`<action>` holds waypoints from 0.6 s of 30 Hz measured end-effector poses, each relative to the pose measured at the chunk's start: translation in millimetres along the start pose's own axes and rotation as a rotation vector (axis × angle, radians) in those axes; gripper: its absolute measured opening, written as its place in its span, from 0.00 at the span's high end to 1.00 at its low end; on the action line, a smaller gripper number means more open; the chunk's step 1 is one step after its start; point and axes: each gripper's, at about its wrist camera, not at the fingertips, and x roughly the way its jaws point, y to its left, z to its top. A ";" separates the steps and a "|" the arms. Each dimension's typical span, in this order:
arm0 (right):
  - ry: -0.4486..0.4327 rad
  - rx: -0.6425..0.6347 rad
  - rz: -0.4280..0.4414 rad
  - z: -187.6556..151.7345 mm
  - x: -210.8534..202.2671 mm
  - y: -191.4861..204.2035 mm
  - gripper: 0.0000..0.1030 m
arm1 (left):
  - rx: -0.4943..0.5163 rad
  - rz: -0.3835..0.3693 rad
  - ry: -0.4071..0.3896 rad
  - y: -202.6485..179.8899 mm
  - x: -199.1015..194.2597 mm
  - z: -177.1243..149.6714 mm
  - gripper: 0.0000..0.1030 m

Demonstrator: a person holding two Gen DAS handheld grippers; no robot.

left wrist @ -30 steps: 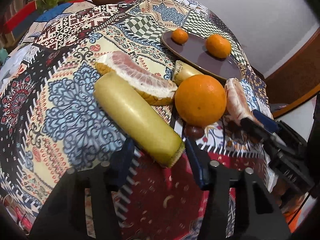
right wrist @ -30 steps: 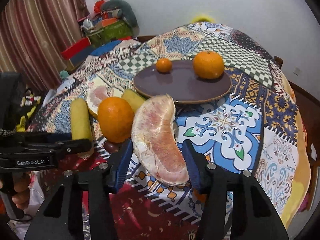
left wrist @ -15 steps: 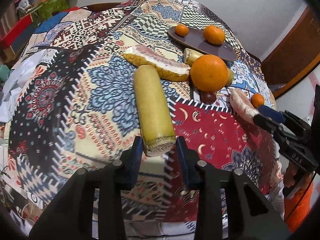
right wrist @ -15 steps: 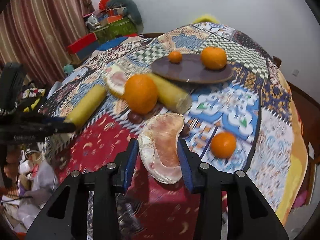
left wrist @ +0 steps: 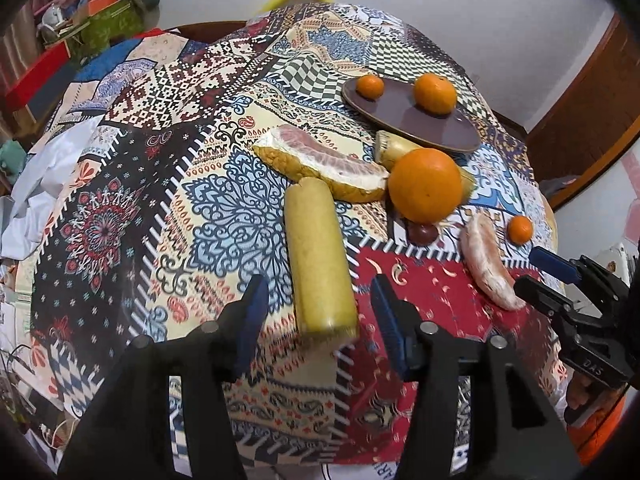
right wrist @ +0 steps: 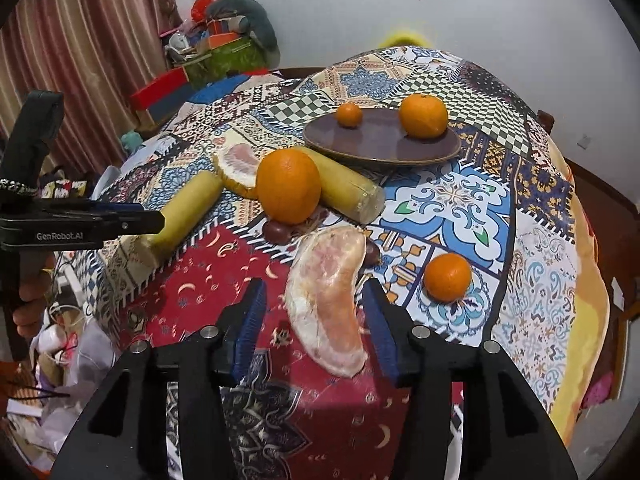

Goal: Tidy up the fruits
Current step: 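Grasp the yellow fruit with the left gripper while the right grasps the pomelo segment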

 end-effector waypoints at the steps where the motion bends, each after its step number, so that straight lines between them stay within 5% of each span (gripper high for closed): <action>1: 0.007 0.004 -0.002 1.4 3.9 0.1 0.55 | 0.002 -0.001 0.003 -0.2 3.3 1.2 0.49; 18: 0.089 0.061 0.047 3.0 45.4 -8.2 0.55 | -0.004 0.001 0.034 0.3 47.4 23.5 0.57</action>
